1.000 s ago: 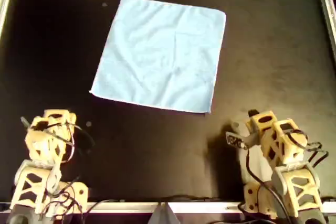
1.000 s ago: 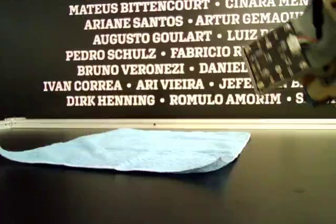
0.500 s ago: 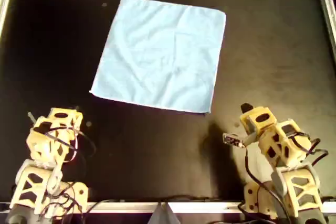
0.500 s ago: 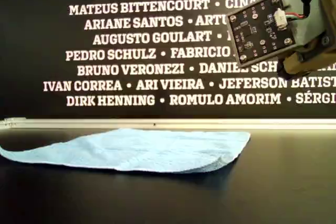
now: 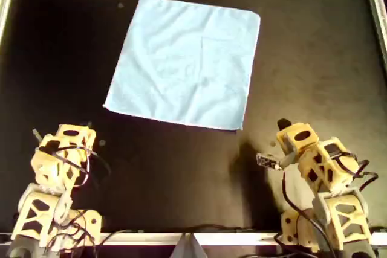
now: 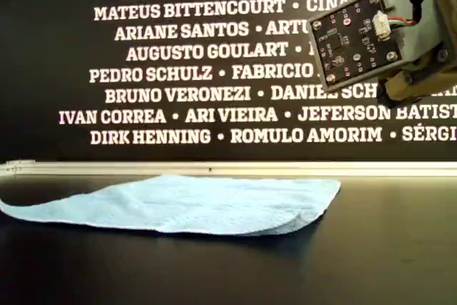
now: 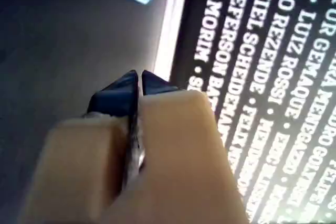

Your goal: Fold a cloth

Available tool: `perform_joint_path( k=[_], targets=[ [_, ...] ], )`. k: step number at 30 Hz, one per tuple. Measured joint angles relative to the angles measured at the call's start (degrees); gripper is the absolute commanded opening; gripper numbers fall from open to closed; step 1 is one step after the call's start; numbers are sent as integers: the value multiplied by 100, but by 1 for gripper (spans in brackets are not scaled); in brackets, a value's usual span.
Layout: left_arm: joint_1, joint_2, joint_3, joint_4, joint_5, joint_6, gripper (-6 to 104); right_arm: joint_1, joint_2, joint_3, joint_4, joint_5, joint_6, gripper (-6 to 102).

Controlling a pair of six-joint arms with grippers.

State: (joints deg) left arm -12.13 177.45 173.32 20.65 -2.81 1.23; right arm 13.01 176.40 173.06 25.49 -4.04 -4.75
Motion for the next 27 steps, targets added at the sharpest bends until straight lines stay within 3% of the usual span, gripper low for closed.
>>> perform_joint_path(
  k=[27],
  targets=[
    [0, 0, 0, 0, 0, -9, -1, -9, 0, 0, 0, -62, 0, 2]
  ],
)
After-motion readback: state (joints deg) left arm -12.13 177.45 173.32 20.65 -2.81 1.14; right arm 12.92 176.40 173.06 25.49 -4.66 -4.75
